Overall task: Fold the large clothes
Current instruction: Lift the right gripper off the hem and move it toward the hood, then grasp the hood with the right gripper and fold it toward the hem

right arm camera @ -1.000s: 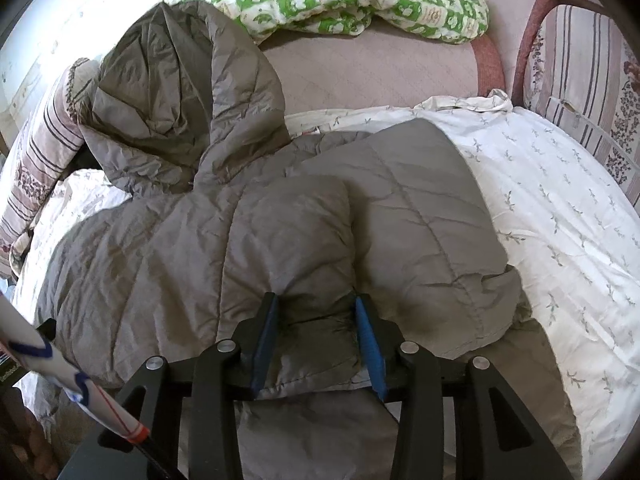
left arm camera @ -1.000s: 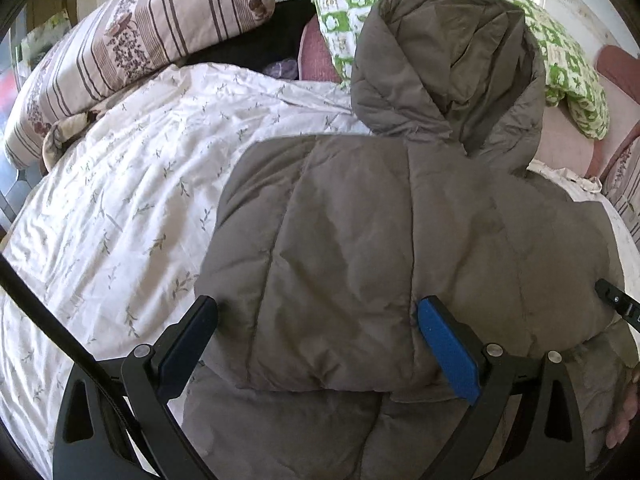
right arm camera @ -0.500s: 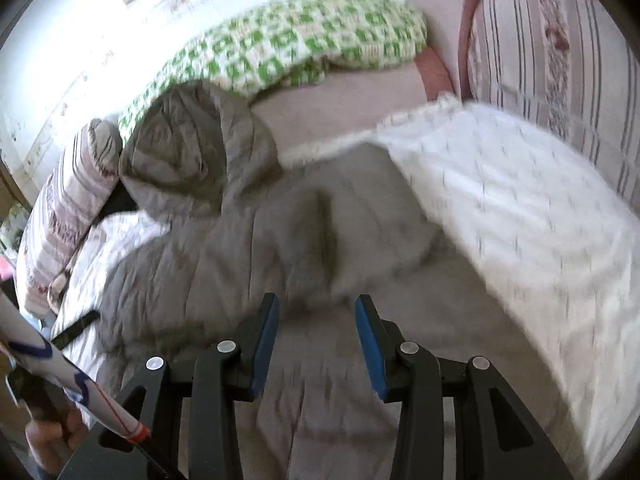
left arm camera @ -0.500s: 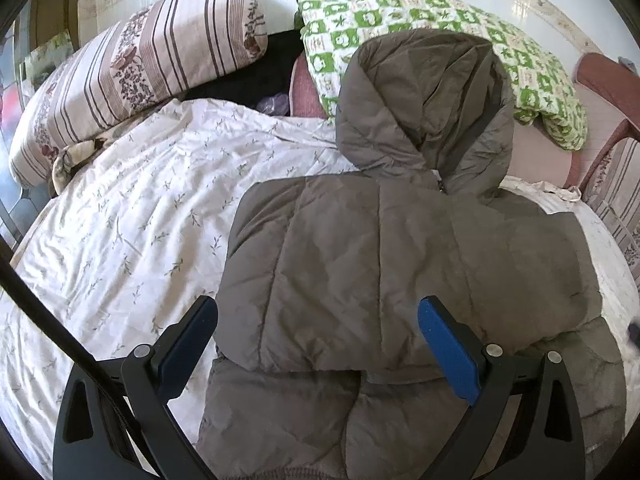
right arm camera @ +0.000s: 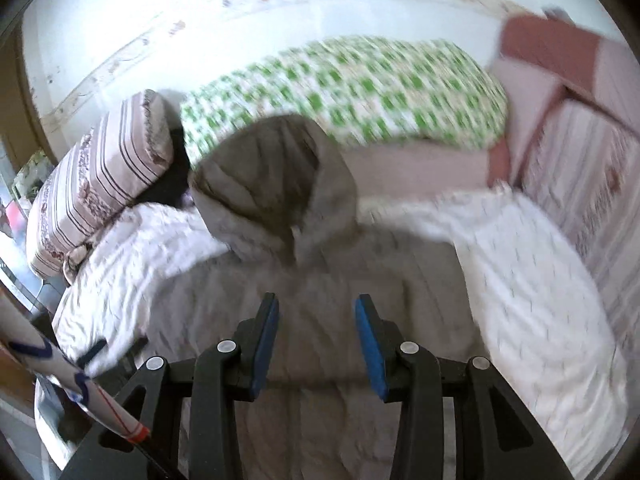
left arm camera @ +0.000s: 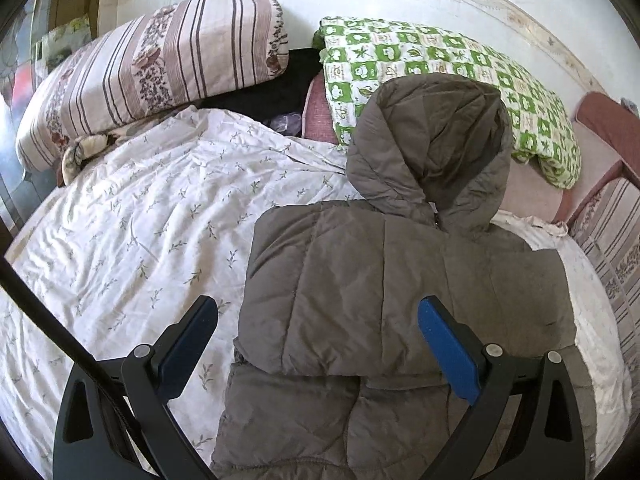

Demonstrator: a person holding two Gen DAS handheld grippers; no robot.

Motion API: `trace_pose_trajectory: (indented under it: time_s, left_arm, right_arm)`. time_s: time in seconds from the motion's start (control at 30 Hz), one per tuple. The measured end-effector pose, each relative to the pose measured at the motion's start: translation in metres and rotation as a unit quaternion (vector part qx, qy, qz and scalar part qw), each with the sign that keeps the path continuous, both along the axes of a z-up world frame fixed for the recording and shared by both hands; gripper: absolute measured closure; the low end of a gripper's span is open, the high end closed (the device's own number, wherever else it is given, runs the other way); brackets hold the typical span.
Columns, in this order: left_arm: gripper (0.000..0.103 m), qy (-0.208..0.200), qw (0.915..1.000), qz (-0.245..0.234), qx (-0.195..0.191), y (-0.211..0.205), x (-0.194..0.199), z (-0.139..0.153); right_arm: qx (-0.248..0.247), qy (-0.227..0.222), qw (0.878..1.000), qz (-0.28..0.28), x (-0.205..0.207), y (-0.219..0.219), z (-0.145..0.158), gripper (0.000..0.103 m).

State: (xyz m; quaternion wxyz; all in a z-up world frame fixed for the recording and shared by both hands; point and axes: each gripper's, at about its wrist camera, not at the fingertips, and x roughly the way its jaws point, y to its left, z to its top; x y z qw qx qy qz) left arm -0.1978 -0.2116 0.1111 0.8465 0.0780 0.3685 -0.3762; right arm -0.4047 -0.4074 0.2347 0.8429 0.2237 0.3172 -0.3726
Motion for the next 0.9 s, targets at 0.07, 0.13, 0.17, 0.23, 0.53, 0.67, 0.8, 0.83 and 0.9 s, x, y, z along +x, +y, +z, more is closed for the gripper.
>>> trace_pose_trajectory:
  time_s: [0.07,0.13,0.17,0.23,0.53,0.67,0.8,0.83,0.9]
  left_arm:
    - [0.003,0.01,0.9999,0.0,-0.003,-0.002,0.004,-0.003]
    - [0.003,0.013,0.9999,-0.003,-0.001,-0.004,0.005,-0.005]
    - [0.003,0.013,0.9999,-0.005,0.002,-0.007,0.006,-0.007]
    - [0.003,0.009,0.9999,-0.005,0.005,-0.01,0.007,-0.008]
    - [0.003,0.005,0.9999,-0.006,0.01,-0.018,0.013,-0.012]
    - [0.003,-0.003,0.9998,-0.015,0.016,-0.025,0.011,-0.015]
    - [0.003,-0.017,0.9994,-0.016,0.024,-0.031,0.01,-0.017]
    - [0.003,-0.018,0.9994,-0.015,0.026,-0.031,0.011,-0.018]
    - [0.003,-0.013,0.9995,-0.013,0.027,-0.032,0.014,-0.02]
  right_arm:
    - [-0.011,-0.004,1.0,0.004,0.024,-0.015,0.016,0.06]
    - [-0.003,-0.019,1.0,0.003,0.045,-0.033,0.026,0.059]
    - [0.008,-0.033,0.999,-0.002,0.055,-0.045,0.03,0.059]
    - [0.027,-0.051,0.998,-0.015,0.074,-0.067,0.035,0.059]
    - [0.069,-0.071,0.994,-0.056,0.162,-0.154,0.017,0.059]
    - [0.094,-0.097,0.988,-0.069,0.181,-0.177,0.005,0.059]
    - [0.114,-0.114,0.983,-0.093,0.197,-0.194,-0.001,0.035]
    - [0.115,-0.117,0.981,-0.101,0.2,-0.198,-0.003,0.028]
    - [0.119,-0.119,0.979,-0.111,0.207,-0.205,-0.006,0.026]
